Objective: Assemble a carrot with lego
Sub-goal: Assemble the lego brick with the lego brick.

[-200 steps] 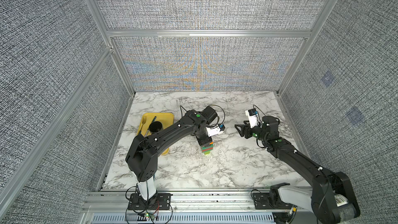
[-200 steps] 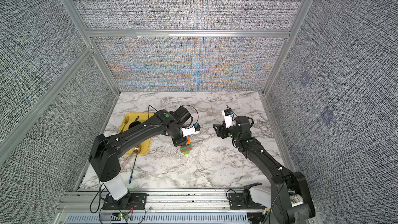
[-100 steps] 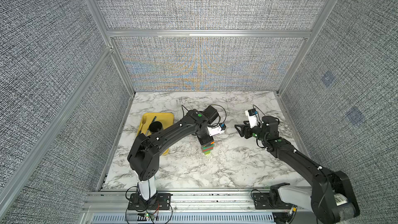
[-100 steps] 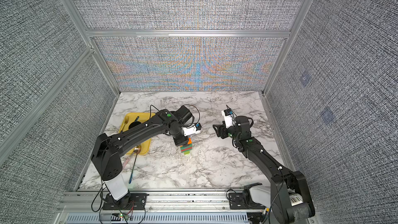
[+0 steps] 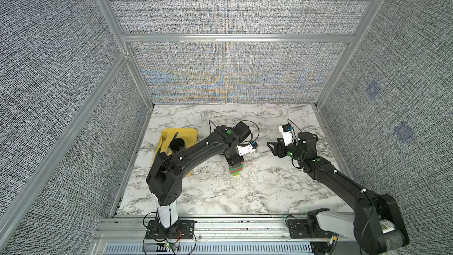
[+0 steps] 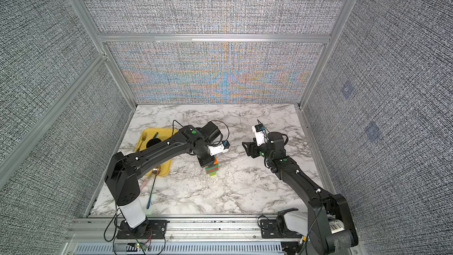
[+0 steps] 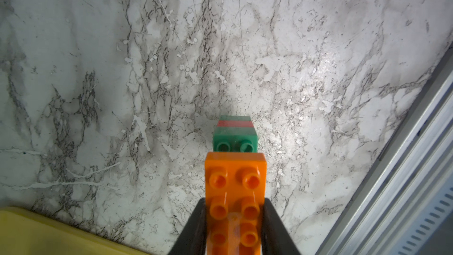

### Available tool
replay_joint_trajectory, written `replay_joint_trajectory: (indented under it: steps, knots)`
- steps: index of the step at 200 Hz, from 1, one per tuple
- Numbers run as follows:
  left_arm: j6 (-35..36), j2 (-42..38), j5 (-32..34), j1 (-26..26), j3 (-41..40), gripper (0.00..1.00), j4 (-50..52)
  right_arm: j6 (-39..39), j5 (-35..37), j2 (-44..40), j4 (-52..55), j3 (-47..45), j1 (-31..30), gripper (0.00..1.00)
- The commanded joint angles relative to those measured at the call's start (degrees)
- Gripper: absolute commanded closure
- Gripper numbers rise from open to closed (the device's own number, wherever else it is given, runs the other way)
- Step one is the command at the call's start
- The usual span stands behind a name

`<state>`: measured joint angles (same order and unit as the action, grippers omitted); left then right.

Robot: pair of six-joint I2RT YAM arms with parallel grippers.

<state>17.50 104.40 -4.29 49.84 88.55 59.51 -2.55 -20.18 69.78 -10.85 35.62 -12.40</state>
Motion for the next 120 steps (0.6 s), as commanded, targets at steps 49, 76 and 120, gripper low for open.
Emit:
replay_joint_trajectory:
  steps: [49, 76, 120]
  knots:
    - [-0.73, 3.74, 5.43, 0.87, -0.63, 0.94, 5.34, 0.21, -0.03, 0.31, -1.1, -0.12, 0.05, 0.29]
    - [-0.39, 5.14, 5.08, 1.0, 1.87, 0.98, 6.58, 0.17, -0.05, 0.23, -1.06, -0.24, -0.05, 0.29]
    - [-0.04, 7.69, 4.79, 1.13, 5.57, 0.98, 10.03, 0.16, 0.01, 0.31, -1.09, -0.31, -0.02, 0.29]
